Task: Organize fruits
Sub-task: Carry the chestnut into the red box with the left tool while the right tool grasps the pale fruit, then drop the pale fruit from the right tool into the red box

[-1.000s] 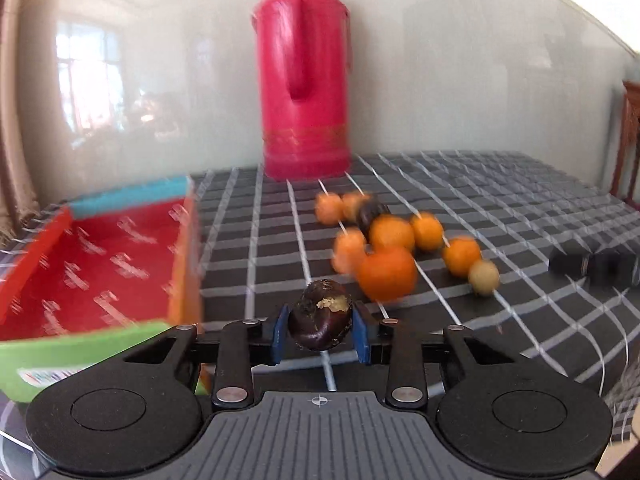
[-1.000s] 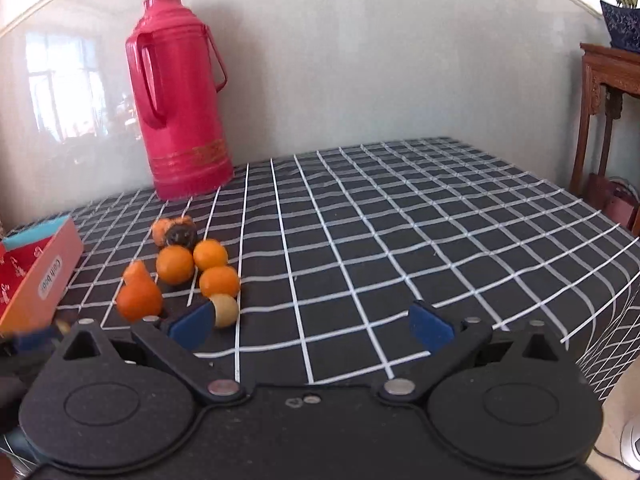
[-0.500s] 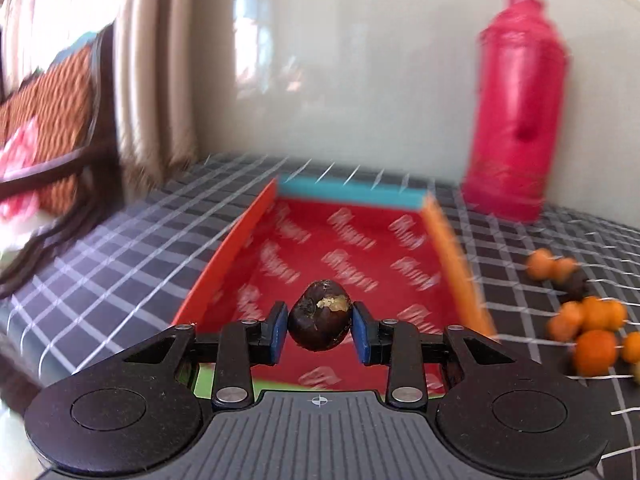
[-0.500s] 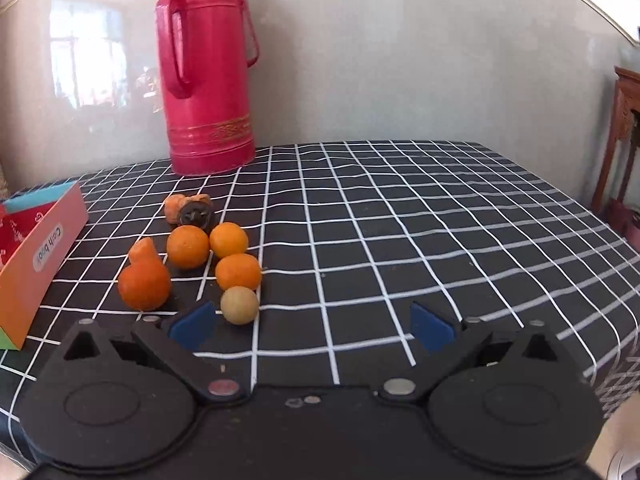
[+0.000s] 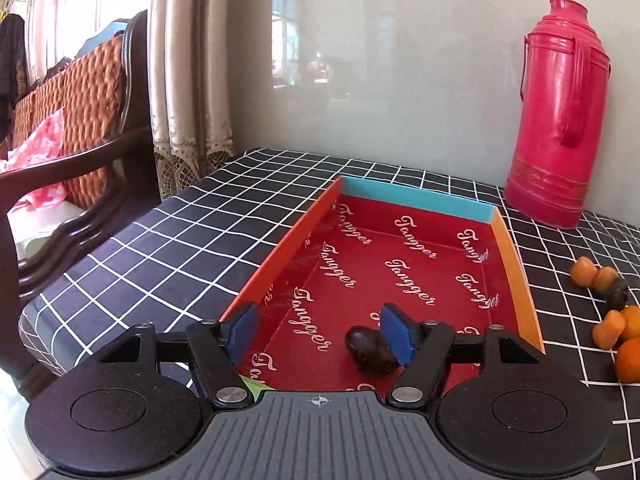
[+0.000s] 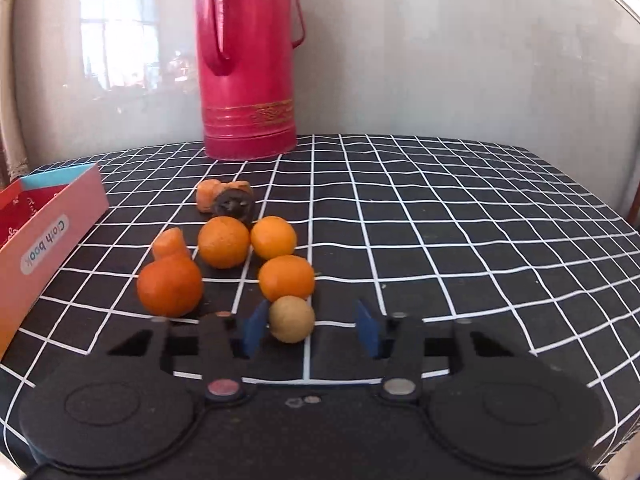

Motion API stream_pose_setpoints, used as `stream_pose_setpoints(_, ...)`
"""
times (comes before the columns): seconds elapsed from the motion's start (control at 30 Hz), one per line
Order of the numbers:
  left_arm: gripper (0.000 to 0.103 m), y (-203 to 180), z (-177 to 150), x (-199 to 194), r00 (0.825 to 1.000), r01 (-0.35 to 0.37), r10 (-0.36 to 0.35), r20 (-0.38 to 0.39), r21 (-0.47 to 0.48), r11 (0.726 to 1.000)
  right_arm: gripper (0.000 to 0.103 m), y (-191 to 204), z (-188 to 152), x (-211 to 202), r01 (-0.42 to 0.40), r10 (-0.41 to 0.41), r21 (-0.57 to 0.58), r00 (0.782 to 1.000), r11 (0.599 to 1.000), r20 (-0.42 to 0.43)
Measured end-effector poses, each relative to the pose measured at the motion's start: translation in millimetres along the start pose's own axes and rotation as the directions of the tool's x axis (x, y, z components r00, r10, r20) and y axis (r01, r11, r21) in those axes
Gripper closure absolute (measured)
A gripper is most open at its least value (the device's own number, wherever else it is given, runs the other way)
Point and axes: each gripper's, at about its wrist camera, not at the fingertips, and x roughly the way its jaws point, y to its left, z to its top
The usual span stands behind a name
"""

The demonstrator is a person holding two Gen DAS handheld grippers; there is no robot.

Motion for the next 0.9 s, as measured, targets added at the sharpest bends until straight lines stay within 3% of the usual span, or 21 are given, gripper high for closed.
stream_pose_setpoints(0.1, 0.017, -2.1, -2.4, -4.8, 0.999, 0.032, -0.032, 0.012, -0.009, 0.999, 0.085, 3.3, -2.1, 2.4, -0.016, 0.016, -0.011, 1.0, 1.0, -0.012)
stream_pose_setpoints(0.27, 0.015, -4.3, -2.7, -21.1, 0.994, 0.076, -0.075, 0.078, -0.003, 0.997, 0.086, 3.5, -4.2, -9.1, -0.04, 0.04, -0.001, 0.999, 0.999, 0.025)
stream_pose_setpoints(0.37, 0.01, 3.9, 0.7, -31.8, 0.992, 0.065, -0.062, 0.11, -0.027, 0.997, 0.086, 5.7, 3.5, -27.9, -0.135, 0.133, 0.022, 0.987, 0.991, 0.09)
stream_pose_setpoints(0.53, 0.005, 35.1, 11.6, -48.5, 0.985, -0.032, 0.048, 0.164, -0.099, 0.995, 0.086, 49.4, 28.9, -50.0, -0.351, 0.352, -0.035, 0.923, 0.936, 0.157)
stream_pose_setpoints(0.73, 0.003, 72.7, 9.0, -44.1, 0.973, -0.139, 0.166, 0.163, -0.166, 0.976, 0.086, 136.3, 42.4, -48.0, -0.53, 0.556, -0.198, 0.824, 0.824, 0.108)
stream_pose_setpoints(0.9, 0.003, 86.7, 1.9, -32.8, 0.973, -0.167, 0.191, 0.129, -0.174, 0.97, 0.086, 180.9, 21.6, -35.4, -0.562, 0.587, -0.283, 0.81, 0.777, 0.005)
